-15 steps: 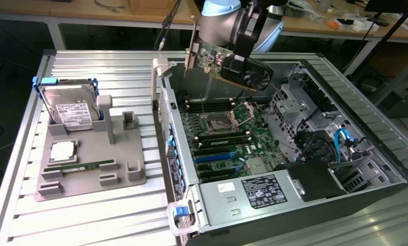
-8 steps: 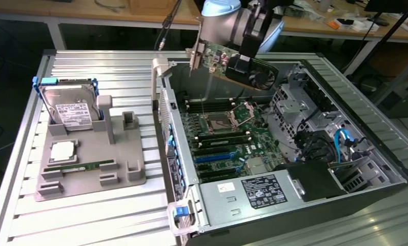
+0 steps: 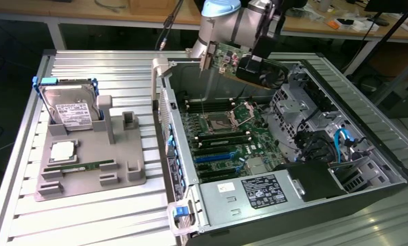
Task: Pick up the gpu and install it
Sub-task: 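Pick up the gpu and move the gpu toward the slot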
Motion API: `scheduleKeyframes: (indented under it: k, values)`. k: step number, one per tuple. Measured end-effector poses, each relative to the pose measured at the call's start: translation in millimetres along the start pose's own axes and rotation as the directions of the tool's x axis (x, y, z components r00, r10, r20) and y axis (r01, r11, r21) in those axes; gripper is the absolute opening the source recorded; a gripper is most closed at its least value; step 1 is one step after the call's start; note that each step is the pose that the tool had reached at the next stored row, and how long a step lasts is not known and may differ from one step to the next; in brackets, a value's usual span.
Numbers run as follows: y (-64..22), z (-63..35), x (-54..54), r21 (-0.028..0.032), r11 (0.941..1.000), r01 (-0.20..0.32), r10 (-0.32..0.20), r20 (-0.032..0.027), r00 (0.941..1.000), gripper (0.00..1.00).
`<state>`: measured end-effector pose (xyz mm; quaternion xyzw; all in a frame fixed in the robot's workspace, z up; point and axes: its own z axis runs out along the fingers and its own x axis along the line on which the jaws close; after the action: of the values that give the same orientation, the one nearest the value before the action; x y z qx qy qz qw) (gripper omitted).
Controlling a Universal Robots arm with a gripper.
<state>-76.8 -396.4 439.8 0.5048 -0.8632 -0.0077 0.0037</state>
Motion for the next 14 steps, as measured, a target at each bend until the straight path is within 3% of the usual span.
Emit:
scheduleKeyframes:
  k: [3, 7, 12, 14]
  values:
    - [-0.1, 0.0, 0.0, -0.0005, 0.9984, 0.056, -0.056, -0.0012, 0.9984, 0.28]
    - [-0.1, 0.1, 0.0, -0.0012, 0.9917, 0.128, -0.128, -0.0026, 0.9917, 0.28]
    - [-0.1, 0.2, 0.0, -0.0019, 0.9762, 0.217, -0.217, -0.0042, 0.9762, 0.28]
    - [-0.1, 0.3, 0.0, -0.0023, 0.9647, 0.263, -0.263, -0.0051, 0.9647, 0.28]
